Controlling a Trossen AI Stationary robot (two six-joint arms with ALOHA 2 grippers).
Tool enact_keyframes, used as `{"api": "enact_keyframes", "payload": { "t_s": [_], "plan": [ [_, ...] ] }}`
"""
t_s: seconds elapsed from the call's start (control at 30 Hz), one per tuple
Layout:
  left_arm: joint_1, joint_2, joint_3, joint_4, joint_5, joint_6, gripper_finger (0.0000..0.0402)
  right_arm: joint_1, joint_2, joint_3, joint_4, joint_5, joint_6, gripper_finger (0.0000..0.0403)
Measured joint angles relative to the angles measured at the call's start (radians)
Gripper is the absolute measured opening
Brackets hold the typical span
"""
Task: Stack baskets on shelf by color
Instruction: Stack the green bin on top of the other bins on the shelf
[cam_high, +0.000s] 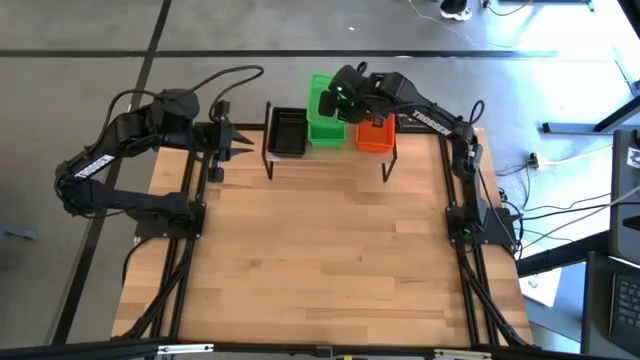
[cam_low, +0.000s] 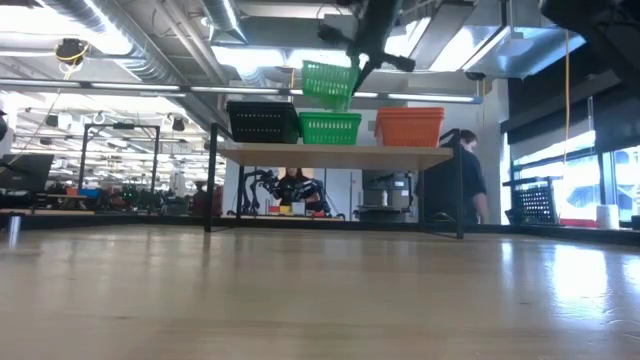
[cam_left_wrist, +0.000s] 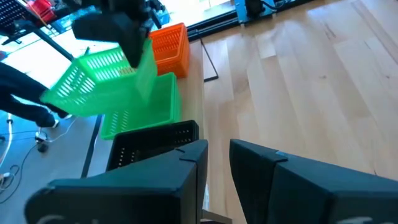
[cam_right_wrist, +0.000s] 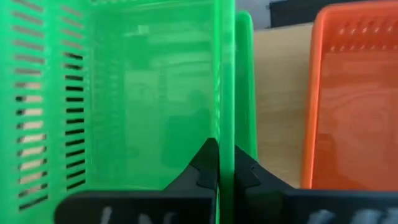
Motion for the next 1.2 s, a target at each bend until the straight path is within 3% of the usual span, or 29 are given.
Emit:
{"api": "enact_keyframes", "payload": {
  "t_s": [0.23,0.5,0.8,1.2],
  "plan": [
    [0.0,0.0,0.0,0.0,-0.001,0.0,0.006,-0.029,0.063,0.0,-0.078,-0.065,-0.001,0.0],
    [0.0,0.0,0.0,0.0,-0.002,0.0,0.006,-0.036,0.08,0.0,-0.067,-0.075,-0.073,0.0004],
    [0.0,0.0,0.0,0.0,-0.002,0.0,0.006,-0.035,0.086,0.0,-0.055,-0.081,-0.053,0.0038],
    [0.0,0.0,0.0,-0.008,-0.001,-0.008,0.006,-0.029,0.076,0.0,-0.07,-0.068,-0.049,0.0041]
  ]
}}
